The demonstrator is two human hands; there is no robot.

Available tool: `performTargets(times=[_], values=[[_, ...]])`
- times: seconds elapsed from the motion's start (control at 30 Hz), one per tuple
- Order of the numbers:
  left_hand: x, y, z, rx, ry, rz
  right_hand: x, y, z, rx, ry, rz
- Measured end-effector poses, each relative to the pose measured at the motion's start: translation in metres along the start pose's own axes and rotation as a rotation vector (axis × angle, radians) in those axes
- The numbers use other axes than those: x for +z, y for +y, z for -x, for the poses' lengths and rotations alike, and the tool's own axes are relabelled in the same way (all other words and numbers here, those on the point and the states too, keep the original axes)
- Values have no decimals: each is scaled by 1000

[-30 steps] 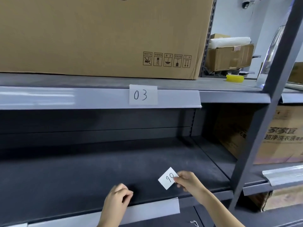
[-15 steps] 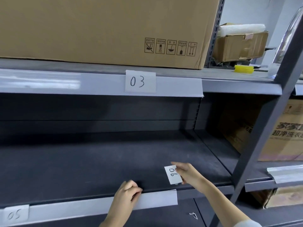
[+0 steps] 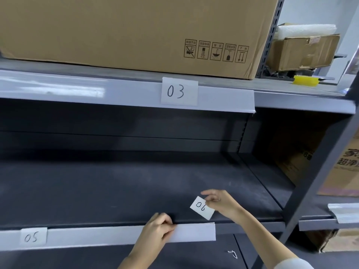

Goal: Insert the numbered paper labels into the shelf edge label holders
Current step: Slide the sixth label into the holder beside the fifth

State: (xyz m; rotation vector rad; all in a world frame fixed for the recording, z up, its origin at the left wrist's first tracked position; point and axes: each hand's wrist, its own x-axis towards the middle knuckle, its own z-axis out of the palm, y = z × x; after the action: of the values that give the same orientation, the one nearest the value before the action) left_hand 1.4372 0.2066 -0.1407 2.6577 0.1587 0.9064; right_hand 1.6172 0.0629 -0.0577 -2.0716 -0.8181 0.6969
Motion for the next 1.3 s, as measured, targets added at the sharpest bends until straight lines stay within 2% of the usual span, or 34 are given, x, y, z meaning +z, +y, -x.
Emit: performTargets(times=[0.27, 0.53, 0.8, 0.97, 1.3], values=[[-2, 3, 3, 17, 34, 9, 24, -5, 2, -96, -8, 23], [0, 2, 3, -22, -28, -15, 37, -14, -2, -187, -1, 110], [-8, 7, 2, -145, -107, 44, 43, -11, 2, -164, -48, 162], [-15, 13, -2, -242, -94, 103, 47, -9, 7, -169, -62, 190], [-15, 11, -4, -318, -159, 62, 41, -6, 12, -148, -4, 165]])
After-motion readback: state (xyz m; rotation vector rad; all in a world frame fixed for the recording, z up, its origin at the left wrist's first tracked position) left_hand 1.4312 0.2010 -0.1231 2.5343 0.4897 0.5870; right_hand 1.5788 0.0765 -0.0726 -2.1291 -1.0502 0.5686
